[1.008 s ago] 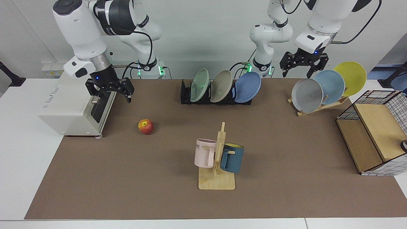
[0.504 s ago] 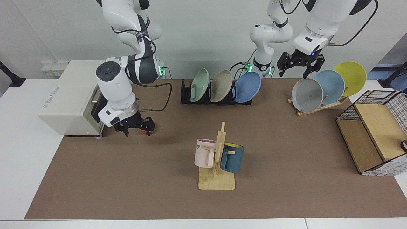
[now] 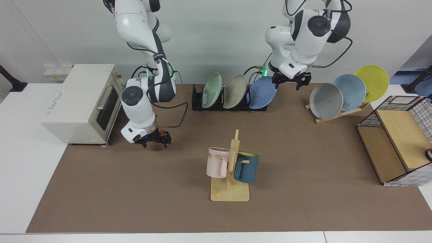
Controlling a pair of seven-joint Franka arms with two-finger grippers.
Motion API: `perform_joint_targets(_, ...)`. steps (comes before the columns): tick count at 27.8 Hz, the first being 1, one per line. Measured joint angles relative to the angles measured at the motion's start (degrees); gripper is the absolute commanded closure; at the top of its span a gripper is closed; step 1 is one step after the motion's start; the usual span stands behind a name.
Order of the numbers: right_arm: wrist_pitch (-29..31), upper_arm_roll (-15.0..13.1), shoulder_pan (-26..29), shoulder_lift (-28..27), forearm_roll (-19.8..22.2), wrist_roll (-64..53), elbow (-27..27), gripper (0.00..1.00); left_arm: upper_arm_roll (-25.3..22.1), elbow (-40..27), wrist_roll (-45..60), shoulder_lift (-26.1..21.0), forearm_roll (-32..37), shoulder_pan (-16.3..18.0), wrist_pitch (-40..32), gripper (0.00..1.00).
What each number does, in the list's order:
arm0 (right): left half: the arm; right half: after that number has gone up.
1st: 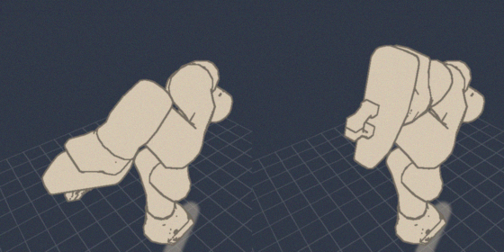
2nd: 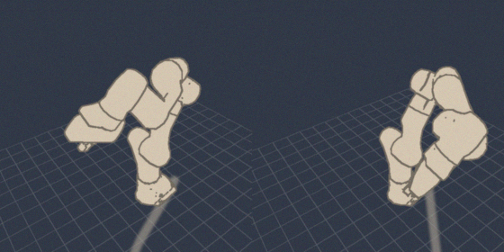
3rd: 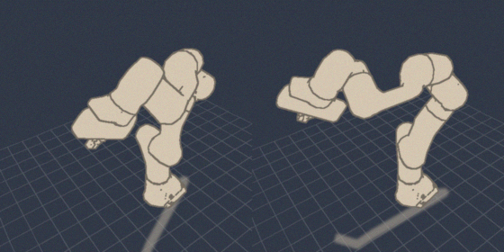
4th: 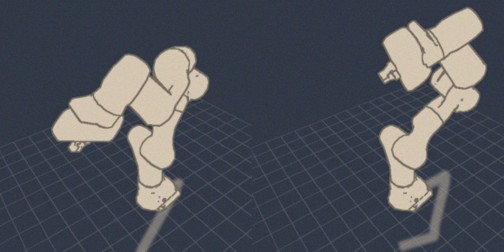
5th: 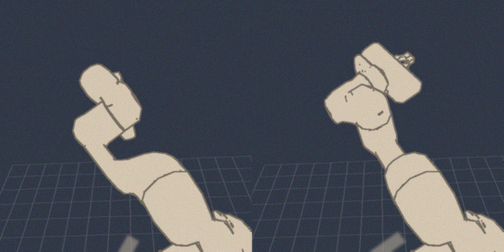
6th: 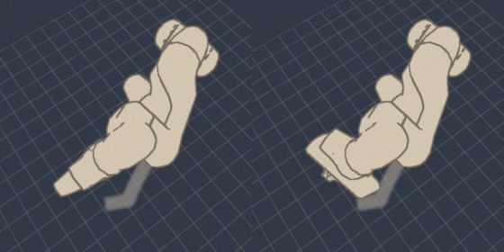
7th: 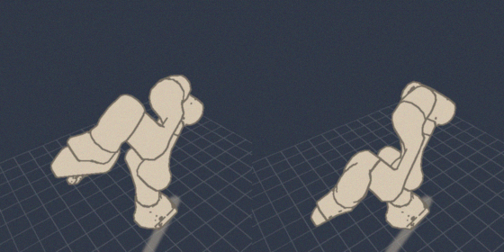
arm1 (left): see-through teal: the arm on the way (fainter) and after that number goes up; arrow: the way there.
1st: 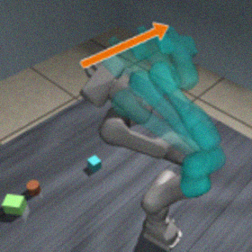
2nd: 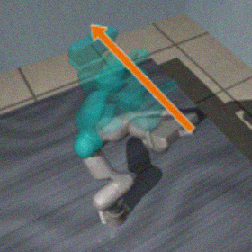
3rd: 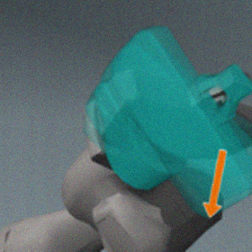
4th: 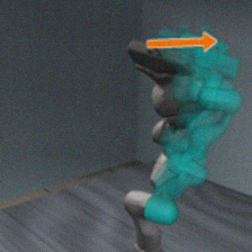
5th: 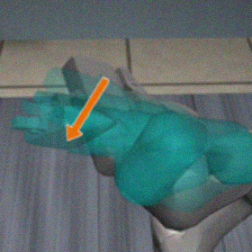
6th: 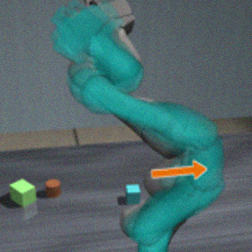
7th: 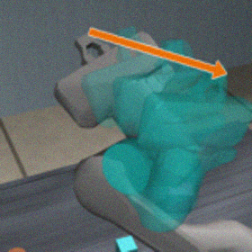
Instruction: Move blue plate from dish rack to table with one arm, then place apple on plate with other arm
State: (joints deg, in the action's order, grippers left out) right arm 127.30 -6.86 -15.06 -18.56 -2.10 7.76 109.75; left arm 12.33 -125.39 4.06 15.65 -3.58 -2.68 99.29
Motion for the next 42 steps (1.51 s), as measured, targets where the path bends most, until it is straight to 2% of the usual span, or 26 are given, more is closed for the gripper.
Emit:
perform_joint_targets(5,0.00,0.00,-0.40,0.19,0.02,-0.02,2.23,0.00,0.30,-6.03,0.00,0.35,-1.18,0.00,3.94,0.00)
perform_joint_targets(13,-0.29,-0.25,-0.33,1.44,0.34,-1.04,5.08,0.00,0.80,-10.71,0.01,0.37,-5.59,0.00,4.31,0.02)
perform_joint_targets(16,-1.18,-0.31,-0.31,2.06,0.81,-1.59,5.90,0.00,1.44,-11.23,0.29,0.43,-6.56,-0.01,4.04,0.22)
perform_joint_targets(17,-1.52,-0.32,-0.30,2.25,0.96,-1.77,6.11,0.00,1.83,-11.31,0.40,0.48,-6.81,-0.02,3.98,0.33)
perform_joint_targets(18,-1.92,-0.34,-0.29,2.43,1.04,-2.11,6.31,0.00,2.38,-11.37,0.59,0.58,-6.95,-0.03,3.91,0.49)
perform_joint_targets(20,-2.74,-0.38,-0.26,2.74,1.06,-3.18,6.64,0.00,3.59,-11.44,1.09,0.91,-7.11,-0.04,3.72,0.75)
perform_joint_targets(22,-3.33,-0.41,-0.24,3.00,1.06,-3.88,6.88,0.00,4.22,-11.46,1.29,1.21,-7.15,-0.05,3.40,0.94)
perform_joint_targets(23,-3.43,-0.42,-0.23,3.12,1.07,-4.06,7.02,0.01,4.33,-11.46,1.30,1.34,-7.15,-0.06,3.24,0.99)
perform_joint_targets(24,-3.47,-0.42,-0.22,3.22,1.07,-4.19,7.16,0.05,4.34,-11.47,1.30,1.44,-7.15,-0.05,3.08,1.00)
perform_joint_targets(26,-3.52,-0.42,-0.22,3.38,1.07,-4.36,7.52,0.25,4.28,-11.46,1.26,1.61,-7.15,-0.04,2.65,1.00)
perform_joint_targets(28,-3.52,-0.42,-0.21,3.54,1.08,-4.71,7.90,0.61,4.14,-11.41,1.23,1.78,-7.14,0.00,2.07,1.00)
perform_joint_targets(30,-3.54,-0.43,-0.07,3.67,1.10,-5.41,8.18,0.85,3.92,-11.06,1.14,1.95,-6.98,0.04,1.48,1.00)
perform_joint_targets(31,-3.55,-0.44,0.07,3.73,1.10,-5.76,8.23,0.93,3.75,-10.65,0.93,2.06,-6.87,0.04,0.88,1.00)
perform_joint_targets(33,-3.69,-0.43,0.38,3.90,1.11,-6.11,8.16,1.00,3.32,-9.47,0.92,2.33,-6.26,0.06,0.10,1.00)
perform_joint_targets(38,-6.72,-0.65,0.66,4.94,1.13,-6.35,6.26,1.00,1.21,-3.95,0.92,2.62,-4.17,0.09,-3.37,1.00)
perform_joint_targets(42,-11.74,-0.96,0.67,6.77,1.60,-6.43,2.57,1.00,-0.78,0.52,0.92,2.55,-3.21,0.15,-4.71,1.00)
